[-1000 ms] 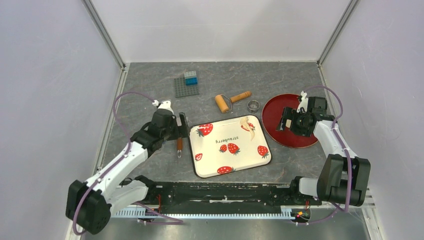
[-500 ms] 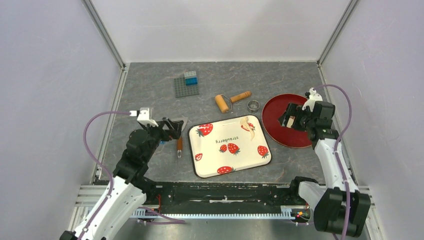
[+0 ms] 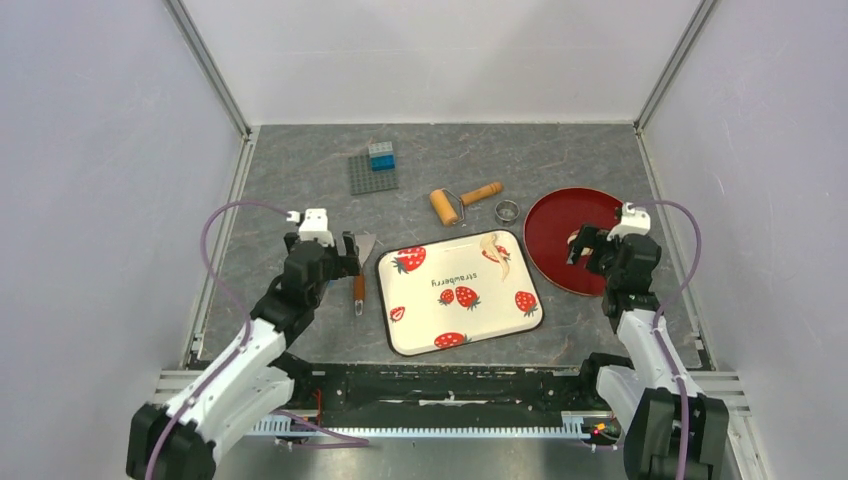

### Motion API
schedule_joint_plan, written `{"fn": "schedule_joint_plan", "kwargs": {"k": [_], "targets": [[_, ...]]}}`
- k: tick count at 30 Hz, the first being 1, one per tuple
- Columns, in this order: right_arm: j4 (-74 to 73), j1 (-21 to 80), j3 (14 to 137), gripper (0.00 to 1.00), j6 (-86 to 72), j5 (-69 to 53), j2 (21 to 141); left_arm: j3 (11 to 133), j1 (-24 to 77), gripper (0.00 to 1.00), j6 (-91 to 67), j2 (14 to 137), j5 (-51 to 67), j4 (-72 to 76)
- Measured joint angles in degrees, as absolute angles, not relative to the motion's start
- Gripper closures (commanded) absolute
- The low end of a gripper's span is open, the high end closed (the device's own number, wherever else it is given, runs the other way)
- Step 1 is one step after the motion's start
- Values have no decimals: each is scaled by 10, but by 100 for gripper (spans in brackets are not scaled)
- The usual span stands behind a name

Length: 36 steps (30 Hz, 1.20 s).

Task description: Roll out the dumpling wrappers from the dough

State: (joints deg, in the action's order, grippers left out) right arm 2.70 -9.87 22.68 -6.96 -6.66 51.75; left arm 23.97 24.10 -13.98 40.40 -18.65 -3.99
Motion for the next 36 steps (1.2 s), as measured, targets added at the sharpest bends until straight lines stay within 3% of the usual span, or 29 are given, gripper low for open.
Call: {"fn": "schedule_joint_plan", "kwargs": {"k": [10, 17, 26, 36], "targets": [[312, -98, 26, 2, -20, 1, 595, 243, 200, 0, -77, 627, -224, 52], [459, -97, 2, 2, -15, 15, 651, 193, 154, 0, -51, 697, -223, 216], [560, -90, 8, 2, -18, 31, 738, 222, 106, 0, -5, 801, -172, 357], [627, 83, 24, 2, 74, 152, 775, 166, 50, 2, -6, 840, -116, 504]]}}
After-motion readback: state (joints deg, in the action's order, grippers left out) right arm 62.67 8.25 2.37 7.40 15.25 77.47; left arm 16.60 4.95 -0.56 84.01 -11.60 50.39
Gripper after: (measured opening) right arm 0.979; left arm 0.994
